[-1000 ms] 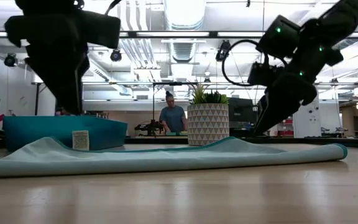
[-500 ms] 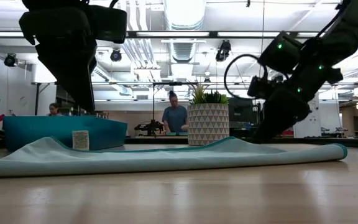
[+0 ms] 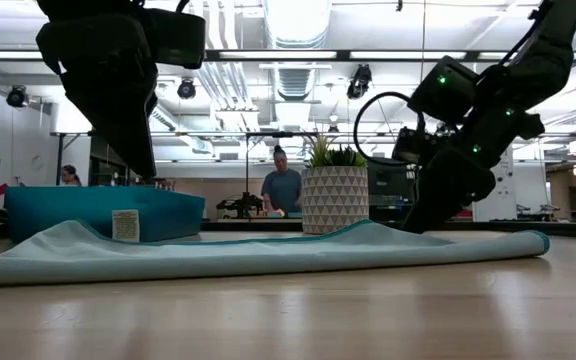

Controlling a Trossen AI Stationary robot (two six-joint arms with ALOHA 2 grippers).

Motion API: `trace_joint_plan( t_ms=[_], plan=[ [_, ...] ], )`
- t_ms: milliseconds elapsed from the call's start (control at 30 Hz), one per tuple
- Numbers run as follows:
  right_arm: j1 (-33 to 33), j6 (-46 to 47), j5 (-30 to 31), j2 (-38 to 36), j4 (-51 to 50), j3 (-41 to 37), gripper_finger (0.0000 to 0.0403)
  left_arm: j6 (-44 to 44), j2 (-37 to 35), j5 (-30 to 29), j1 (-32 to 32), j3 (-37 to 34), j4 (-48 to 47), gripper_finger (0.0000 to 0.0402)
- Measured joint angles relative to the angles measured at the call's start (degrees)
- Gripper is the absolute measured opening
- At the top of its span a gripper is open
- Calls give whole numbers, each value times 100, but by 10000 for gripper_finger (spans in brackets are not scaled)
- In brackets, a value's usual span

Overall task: Fold microfiber towels
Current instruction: Fold the blue towel

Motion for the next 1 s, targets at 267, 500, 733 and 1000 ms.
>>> trace_joint_plan(
  t_ms=[267,500,733,1000],
  plan=[
    [-2,16,7,-153,-348,84,14,2,0,-37,0,-12,1,171],
    [-2,60,15,-221,-401,99,33,-1,-2,-39,0,-37,-1,171],
    [-2,-36,120,-131,-297,99,91,0,-2,-39,0,-39,3,171],
    [-2,-200,260,-131,-146,101,97,0,-2,-149,-2,-39,6,171]
  ],
)
